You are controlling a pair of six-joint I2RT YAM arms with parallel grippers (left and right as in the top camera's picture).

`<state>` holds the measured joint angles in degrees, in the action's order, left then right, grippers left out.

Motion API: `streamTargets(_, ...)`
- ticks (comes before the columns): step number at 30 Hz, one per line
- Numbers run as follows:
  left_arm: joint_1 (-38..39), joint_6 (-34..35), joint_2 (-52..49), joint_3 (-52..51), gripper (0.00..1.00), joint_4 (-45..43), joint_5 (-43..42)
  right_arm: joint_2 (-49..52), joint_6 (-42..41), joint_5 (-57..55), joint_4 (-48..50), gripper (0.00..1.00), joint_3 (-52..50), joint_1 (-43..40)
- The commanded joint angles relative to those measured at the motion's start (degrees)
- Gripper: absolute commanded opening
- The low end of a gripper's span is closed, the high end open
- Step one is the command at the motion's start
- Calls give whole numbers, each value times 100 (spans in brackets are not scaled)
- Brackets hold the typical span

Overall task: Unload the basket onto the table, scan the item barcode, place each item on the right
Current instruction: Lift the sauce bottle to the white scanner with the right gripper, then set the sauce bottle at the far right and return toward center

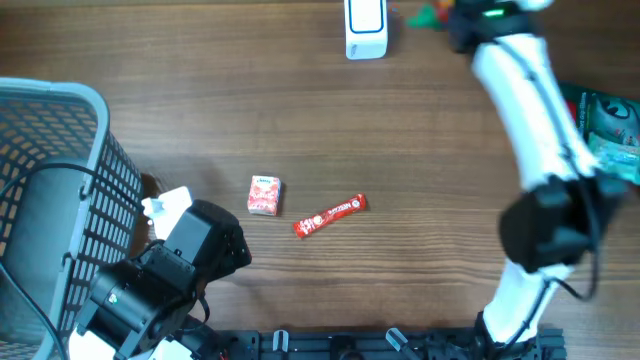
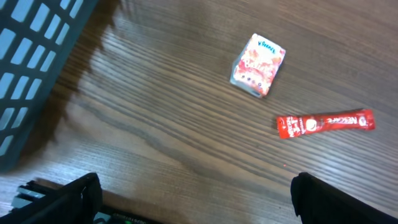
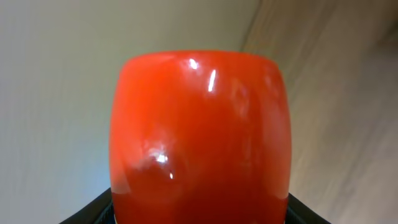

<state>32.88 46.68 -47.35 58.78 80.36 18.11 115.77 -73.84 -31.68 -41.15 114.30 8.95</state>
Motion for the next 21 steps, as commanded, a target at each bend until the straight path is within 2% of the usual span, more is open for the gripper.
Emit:
streamTargets(1, -15, 72, 11, 15, 100, -11, 35, -166, 44, -483, -1480, 5, 50, -1062)
streamTargets(2, -15, 70, 11, 15, 100, -9, 35, -85, 44, -476, -2345, 4, 2, -1644)
streamTargets(3, -15, 72, 11, 15, 100, -9, 35, -9, 313, -435, -2739, 5, -146, -2120)
streamTargets(4, -15, 70, 11, 15, 100, -9, 35, 48, 920, -439, -2667, 5, -269, -2369)
streamTargets(8, -15, 70, 11, 15, 100, -9, 35, 433, 3945, -98, -1237, 5, -929, -3327)
streamTargets(11, -15, 72, 11, 15, 100, -9, 35, 848, 5560, 1554, -643, 6, -1008, -3904)
streamTargets(13, -15, 70, 11, 15, 100, -9, 35, 1021, 5921, 1757, -669, 9, -1016, -4096)
streamTargets(16, -15, 72, 11, 15, 100, -9, 35, 1185, 5834, 1766, -767, 9, -1019, -4334)
streamTargets(17, -15, 72, 11, 15, 100, -11, 35, 1156, 5845, 2061, -796, 22, -1005, -4358)
streamTargets(18, -15, 70, 11, 15, 100, -9, 35, 1080, 5838, 2144, -852, 54, -999, -4347)
streamTargets(20, -15, 70, 11, 15, 100, -9, 35, 898, 5788, 2142, -909, 100, -988, -4330)
streamTargets(21, -15, 70, 11, 15, 100, -9, 35, 804, 5683, 2140, -933, 99, -988, -4332)
